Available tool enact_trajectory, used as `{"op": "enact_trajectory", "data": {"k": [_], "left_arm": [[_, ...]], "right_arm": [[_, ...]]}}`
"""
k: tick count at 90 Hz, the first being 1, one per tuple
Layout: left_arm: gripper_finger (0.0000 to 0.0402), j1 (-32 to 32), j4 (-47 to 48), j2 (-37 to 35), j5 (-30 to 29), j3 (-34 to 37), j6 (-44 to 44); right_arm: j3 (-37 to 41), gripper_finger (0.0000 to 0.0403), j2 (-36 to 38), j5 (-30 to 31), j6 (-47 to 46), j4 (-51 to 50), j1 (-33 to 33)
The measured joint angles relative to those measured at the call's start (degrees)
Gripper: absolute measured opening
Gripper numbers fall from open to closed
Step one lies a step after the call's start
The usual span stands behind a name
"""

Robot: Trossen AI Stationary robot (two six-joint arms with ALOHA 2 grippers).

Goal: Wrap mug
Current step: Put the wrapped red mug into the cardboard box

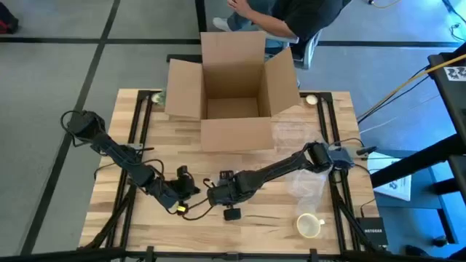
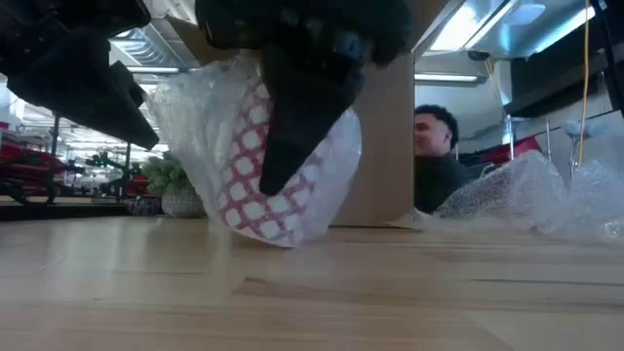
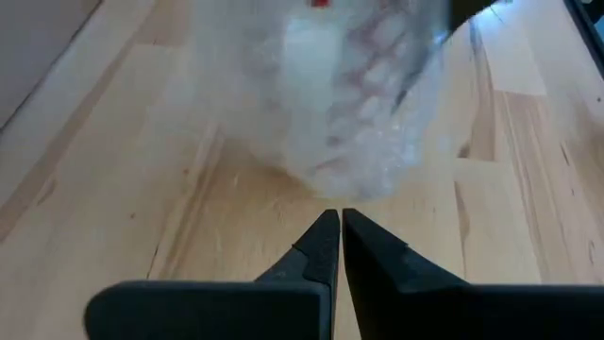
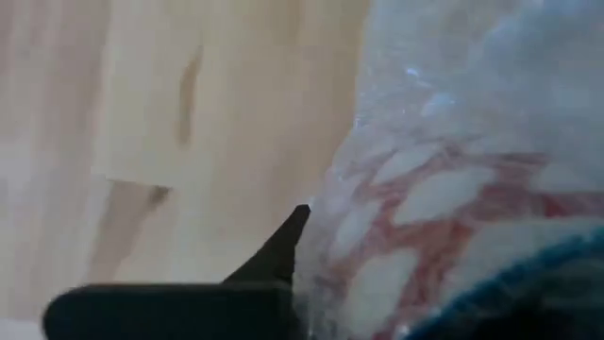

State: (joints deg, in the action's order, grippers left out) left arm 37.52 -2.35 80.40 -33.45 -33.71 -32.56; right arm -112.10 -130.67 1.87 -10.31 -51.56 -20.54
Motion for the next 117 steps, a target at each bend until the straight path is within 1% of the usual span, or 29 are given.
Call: {"op": "enact_trajectory", "data": {"k": [10,19,29,34,39,50,61,73,90,101,117], "left_arm": [[0.0,0.0,-0.04,0.0,0.0,0.0,-0.02],[0.0,0.36,-0.03,0.0,-0.02,0.0,-0.01],[0.0,0.41,-0.07,0.0,0.0,0.0,0.39],[0.0,0.39,-0.02,0.0,-0.03,0.0,0.23],[0.0,0.38,-0.04,0.0,-0.06,0.0,0.12],[0.0,0.73,-0.03,0.0,-0.1,0.0,0.21],[0.0,0.74,-0.03,0.0,-0.27,0.0,0.48],[0.0,0.74,0.15,0.0,-0.38,0.0,0.5],[0.0,0.76,0.19,0.0,-0.35,0.01,0.49],[0.0,0.76,0.2,0.0,-0.35,0.0,0.49],[0.0,0.76,0.24,0.0,-0.33,0.0,0.54]], "right_arm": [[-6.14,0.0026,1.42,-0.36,-0.19,-4.37,-1.49],[-14.56,0.0026,1.84,0.05,-0.17,-10.9,-2.73],[-22.9,0.0026,1.86,3.47,0.03,-15.78,-3.31],[-21.38,0.0026,4.74,5.8,0.33,-12.67,-3.29],[-19.97,0.0026,7.17,7.99,0.88,-12.04,-3.03],[-20.31,0.0026,11.49,15.4,3.7,-10.66,-1.77],[-20.34,0.0026,14.27,19.06,8.3,-6.58,0.9],[-20.32,0.0026,16.6,19.83,12.14,-2.51,6.01],[-20.41,0.0026,17.39,20.75,12.43,-2.12,18.33],[-20.32,0.0026,16.75,18.19,10.89,-1.11,26.41],[-20.41,0.0025,14.02,11.26,5.91,-2.44,36.22]]}}
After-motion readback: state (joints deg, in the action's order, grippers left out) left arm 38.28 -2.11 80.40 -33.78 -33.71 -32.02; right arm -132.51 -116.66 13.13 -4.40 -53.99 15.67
